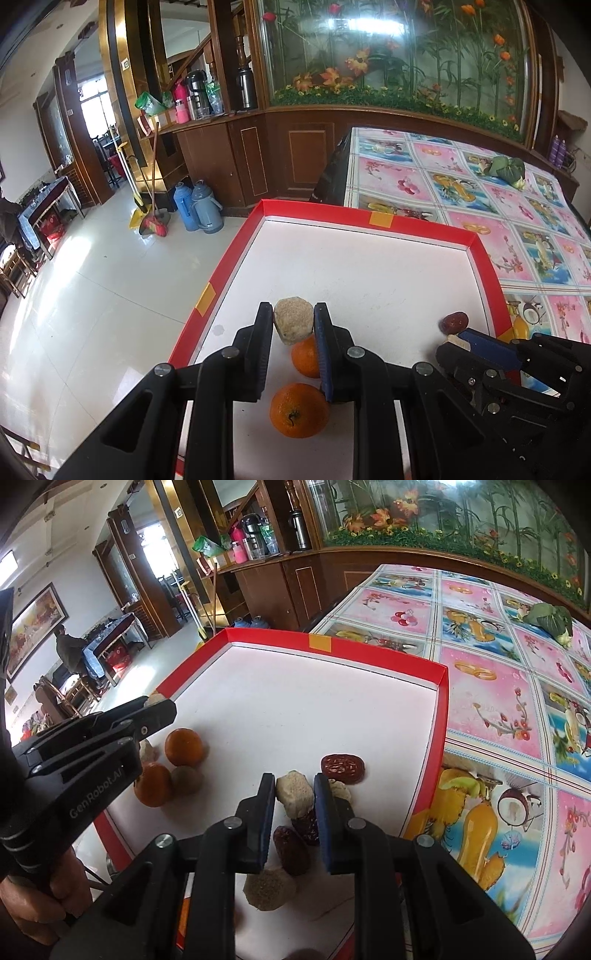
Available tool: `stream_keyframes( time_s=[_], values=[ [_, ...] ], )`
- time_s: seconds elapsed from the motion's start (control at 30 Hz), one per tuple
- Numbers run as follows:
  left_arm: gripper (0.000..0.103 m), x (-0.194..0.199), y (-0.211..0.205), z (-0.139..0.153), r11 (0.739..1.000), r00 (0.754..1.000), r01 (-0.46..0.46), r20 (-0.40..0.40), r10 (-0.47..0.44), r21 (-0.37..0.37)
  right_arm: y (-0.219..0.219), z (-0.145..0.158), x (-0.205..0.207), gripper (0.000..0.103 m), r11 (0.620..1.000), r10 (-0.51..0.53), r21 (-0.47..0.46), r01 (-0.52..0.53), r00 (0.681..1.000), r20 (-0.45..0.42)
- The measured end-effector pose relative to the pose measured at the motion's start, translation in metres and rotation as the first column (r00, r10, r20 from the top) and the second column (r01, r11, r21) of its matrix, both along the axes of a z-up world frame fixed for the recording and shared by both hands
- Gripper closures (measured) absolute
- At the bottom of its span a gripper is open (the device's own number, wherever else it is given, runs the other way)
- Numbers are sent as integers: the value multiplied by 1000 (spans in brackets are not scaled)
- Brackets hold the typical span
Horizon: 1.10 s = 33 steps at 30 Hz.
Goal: Organize fruits
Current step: 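Carry both beige pieces into the white tray while both grippers open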
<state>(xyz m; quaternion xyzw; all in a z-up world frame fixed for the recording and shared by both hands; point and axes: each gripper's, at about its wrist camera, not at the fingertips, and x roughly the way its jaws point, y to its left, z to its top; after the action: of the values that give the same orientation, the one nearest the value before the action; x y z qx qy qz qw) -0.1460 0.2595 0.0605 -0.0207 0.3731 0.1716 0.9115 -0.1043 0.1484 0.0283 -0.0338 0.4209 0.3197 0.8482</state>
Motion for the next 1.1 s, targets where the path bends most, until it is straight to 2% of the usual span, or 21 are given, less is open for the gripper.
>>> stream_keyframes(
  time_s=[0.57, 0.63, 0.7, 0.8, 0.9, 0.97, 1.1],
  values=[
    [80, 6, -3, -7, 1000, 999, -11, -43, 12, 14, 1, -1, 3, 79, 1000, 5, -12, -5, 1000, 17],
    [73, 5, -5, -5, 1000, 999, -12, -42, 13, 15, -3, 1, 3, 79, 1000, 8, -2, -8, 1000, 17],
    [57, 3, -8, -3, 1000, 999, -15, -32, 16, 27, -7, 4, 2, 79, 1000, 7, 3, -7, 1000, 24],
    [45, -2, -16, 4, 999, 1000, -13, -12, 13, 52, -17, 10, 0, 75, 1000, -8, 23, 7, 999, 34],
    [31, -10, -22, 13, 998, 1000, -20, 17, 19, 67, -29, 18, -3, 61, 998, -40, 47, 38, 998, 49],
    [25, -14, -25, 20, 997, 999, -29, 35, 27, 75, -39, 25, -6, 58, 996, -66, 60, 63, 996, 67],
    [22, -29, -34, 34, 995, 997, -43, 70, 37, 92, -57, 37, -10, 54, 991, -110, 86, 103, 991, 77]
  ],
)
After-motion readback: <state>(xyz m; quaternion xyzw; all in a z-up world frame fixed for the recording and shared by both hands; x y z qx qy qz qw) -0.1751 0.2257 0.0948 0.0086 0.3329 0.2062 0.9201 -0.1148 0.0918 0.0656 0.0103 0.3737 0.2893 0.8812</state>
